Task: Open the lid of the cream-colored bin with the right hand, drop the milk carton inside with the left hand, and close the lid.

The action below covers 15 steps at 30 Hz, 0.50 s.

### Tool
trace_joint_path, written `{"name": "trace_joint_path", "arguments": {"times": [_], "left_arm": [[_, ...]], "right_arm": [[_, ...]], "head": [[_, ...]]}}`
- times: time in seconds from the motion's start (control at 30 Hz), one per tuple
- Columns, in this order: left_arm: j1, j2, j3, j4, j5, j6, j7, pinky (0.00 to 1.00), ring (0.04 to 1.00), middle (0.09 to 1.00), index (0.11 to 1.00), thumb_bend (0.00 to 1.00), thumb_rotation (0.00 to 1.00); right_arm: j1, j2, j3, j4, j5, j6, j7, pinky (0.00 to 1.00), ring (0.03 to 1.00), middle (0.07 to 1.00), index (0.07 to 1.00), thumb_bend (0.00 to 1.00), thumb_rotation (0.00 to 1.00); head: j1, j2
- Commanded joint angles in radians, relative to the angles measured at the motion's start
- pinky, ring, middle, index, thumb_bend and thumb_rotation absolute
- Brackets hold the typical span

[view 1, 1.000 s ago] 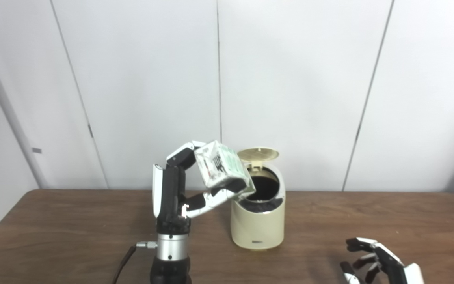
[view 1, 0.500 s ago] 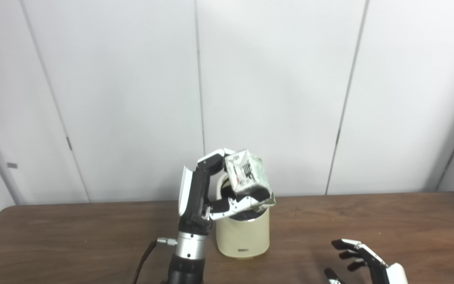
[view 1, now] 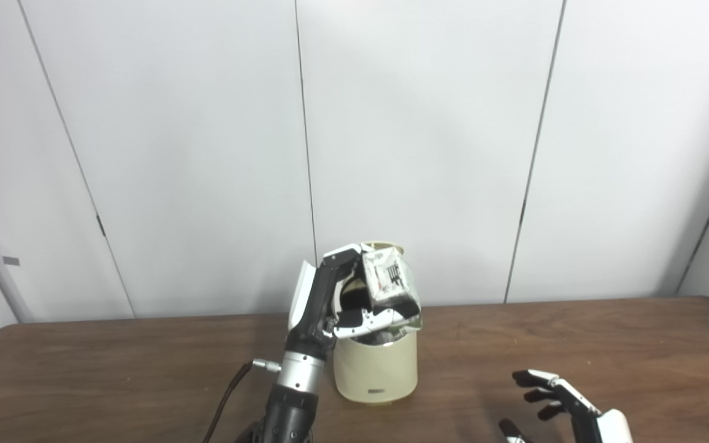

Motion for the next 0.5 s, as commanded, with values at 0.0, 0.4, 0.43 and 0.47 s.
{"name": "trace_joint_path", "arguments": {"times": [0.0,0.4,0.43,0.47], "left_arm": [[-0.08,0.01,-0.006,-0.002,0.021,-0.026,0.053,0.41,0.465,0.482,0.47,0.5,0.0],[-0.123,0.049,-0.105,0.055,0.064,-0.026,0.201,0.39,0.455,0.489,0.47,0.5,0.0],[-0.126,0.054,-0.116,0.055,0.069,-0.026,0.214,0.39,0.455,0.489,0.469,0.5,0.0],[-0.129,0.06,-0.129,0.056,0.077,-0.026,0.229,0.39,0.456,0.491,0.467,0.5,0.0]], "right_arm": [[0.043,0.091,0.056,0.046,0.024,-0.022,-0.018,0.44,0.591,0.674,0.674,0.28,0.0],[0.067,0.093,0.064,0.002,0.02,0.014,-0.003,0.46,0.603,0.687,0.678,0.28,0.08],[0.069,0.094,0.064,-0.003,0.018,0.02,0.0,0.43,0.579,0.689,0.68,0.28,0.1],[0.07,0.094,0.065,-0.006,0.015,0.026,0.0,0.41,0.557,0.689,0.681,0.28,0.11]], "head": [[-0.001,0.0],[-0.008,0.007],[-0.006,0.009],[-0.005,0.008]]}}
